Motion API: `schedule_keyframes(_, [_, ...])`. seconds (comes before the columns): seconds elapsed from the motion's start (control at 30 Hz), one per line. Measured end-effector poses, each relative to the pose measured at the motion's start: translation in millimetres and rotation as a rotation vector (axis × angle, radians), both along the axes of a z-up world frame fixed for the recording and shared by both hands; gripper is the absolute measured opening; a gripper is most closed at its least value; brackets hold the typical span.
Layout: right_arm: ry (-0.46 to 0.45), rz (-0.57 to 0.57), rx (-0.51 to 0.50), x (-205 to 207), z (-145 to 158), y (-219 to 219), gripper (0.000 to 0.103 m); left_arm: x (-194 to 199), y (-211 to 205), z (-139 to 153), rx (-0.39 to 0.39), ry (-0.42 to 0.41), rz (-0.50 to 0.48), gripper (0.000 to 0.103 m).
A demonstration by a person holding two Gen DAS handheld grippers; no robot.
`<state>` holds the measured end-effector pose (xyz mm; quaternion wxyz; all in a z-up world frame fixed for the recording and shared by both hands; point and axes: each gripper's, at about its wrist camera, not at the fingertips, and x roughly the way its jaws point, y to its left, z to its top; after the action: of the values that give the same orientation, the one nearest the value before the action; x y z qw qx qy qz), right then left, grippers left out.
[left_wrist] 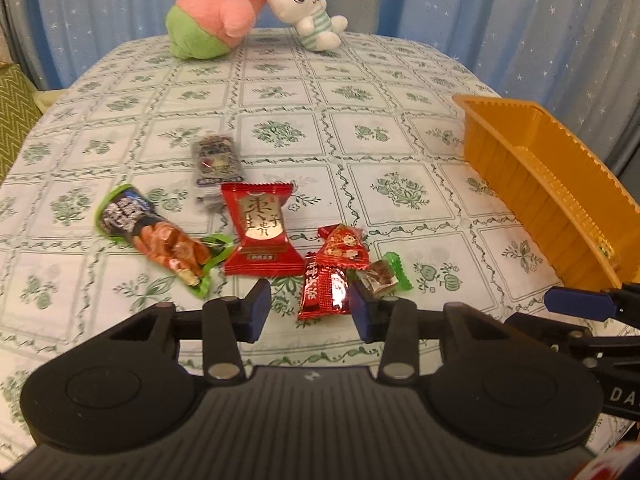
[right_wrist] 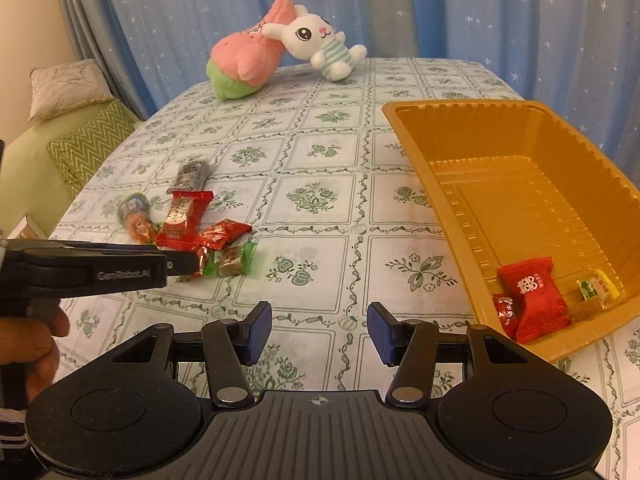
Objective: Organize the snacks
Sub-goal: 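Grasp the dark red candy with the left tool while the right tool grasps the green-wrapped candy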
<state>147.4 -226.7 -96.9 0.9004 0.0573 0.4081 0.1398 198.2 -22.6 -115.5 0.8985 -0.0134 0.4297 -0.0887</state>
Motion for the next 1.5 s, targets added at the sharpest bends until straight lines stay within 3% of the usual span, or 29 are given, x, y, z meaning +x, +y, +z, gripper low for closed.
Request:
schedule_keyframes(0.23, [0.009, -0.004, 0.002, 8.6, -6.1, -0.3, 0.053, 8.7, -1.9, -5.9, -0.033, -0.003, -0.004, 0.036])
schedule_keyframes(0.33, [0.010, -0.005, -0.002, 10.5, -7.5, 1.6, 0.053, 11.3, -3.4, -8.3, -0.026, 0.002, -0.010, 0.025])
schedule_keyframes(0.57, [-0.007, 0.037, -0.004, 16.5, -6.9, 11.3, 0.053, -1.5, 2.6, -1.9, -0.013, 0.000, -0.015, 0.023])
schedule_keyframes(0.97, [-0.131, 0.331, -0.112, 47.7, -17.5, 60.6, 0.053, -27.8, 20.4, 2.1, 0.002, 0.044, -0.010, 0.023])
schedule_keyframes(1.23, [-0.129, 0.510, -0.172, 68.9, -30.1, 81.6, 0.053, -29.0, 24.7, -1.5, 0.023, 0.052, -0.011, 0.025])
schedule_keyframes(1.3, [-0.118, 0.537, -0.174, 68.0, -32.8, 84.1, 0.049, -29.2, 24.9, -2.0, 0.030, 0.046, -0.014, 0.025])
schedule_keyframes(1.37, [-0.110, 0.539, -0.179, 66.1, -35.0, 84.4, 0.034, -28.2, 25.0, -2.6, 0.032, 0.041, -0.016, 0.026])
schedule_keyframes(1.5, [-0.094, 0.507, -0.147, 61.6, -37.7, 79.7, 0.027, -25.9, 23.2, -3.7, 0.033, 0.025, -0.023, 0.028])
